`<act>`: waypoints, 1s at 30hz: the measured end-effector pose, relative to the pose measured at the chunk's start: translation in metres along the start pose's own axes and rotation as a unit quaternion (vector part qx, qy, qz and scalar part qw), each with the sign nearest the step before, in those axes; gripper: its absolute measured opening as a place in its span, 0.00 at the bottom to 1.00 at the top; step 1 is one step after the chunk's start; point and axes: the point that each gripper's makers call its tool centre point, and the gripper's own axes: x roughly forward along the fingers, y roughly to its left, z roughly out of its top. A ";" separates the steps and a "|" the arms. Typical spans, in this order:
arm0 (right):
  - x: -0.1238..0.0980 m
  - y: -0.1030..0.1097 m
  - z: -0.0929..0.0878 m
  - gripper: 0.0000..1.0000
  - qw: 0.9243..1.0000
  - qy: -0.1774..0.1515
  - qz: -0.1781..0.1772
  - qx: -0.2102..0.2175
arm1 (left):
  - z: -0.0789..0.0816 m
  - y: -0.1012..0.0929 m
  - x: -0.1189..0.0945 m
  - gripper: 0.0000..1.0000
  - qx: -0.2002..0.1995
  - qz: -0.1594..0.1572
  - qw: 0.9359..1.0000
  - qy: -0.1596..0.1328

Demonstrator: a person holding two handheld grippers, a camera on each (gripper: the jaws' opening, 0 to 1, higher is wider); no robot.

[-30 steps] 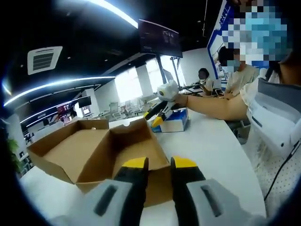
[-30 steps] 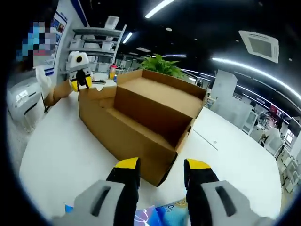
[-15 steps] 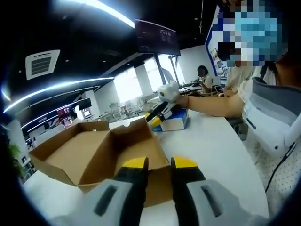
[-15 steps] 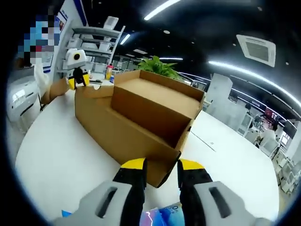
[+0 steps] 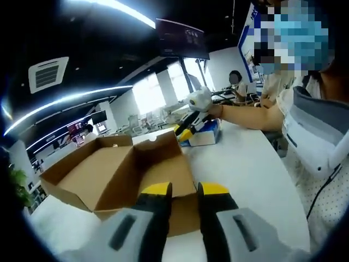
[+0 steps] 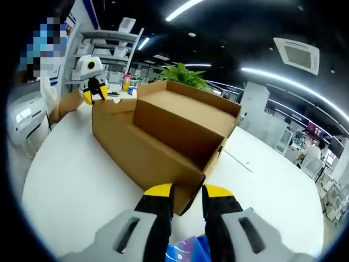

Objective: Operate the shoe box by opening the lid, removing the specified soft item, and placing it in the target area until the item is outside and the box remains undamaged.

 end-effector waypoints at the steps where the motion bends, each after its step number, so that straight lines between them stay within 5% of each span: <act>1: -0.001 0.001 0.000 0.19 1.000 0.001 0.002 -0.001 | -0.001 0.001 -0.001 0.19 0.000 0.001 1.000 0.002; 30: -0.025 0.056 0.012 0.10 0.991 -0.004 0.122 -0.047 | -0.019 0.030 -0.031 0.20 -0.028 0.031 0.999 0.021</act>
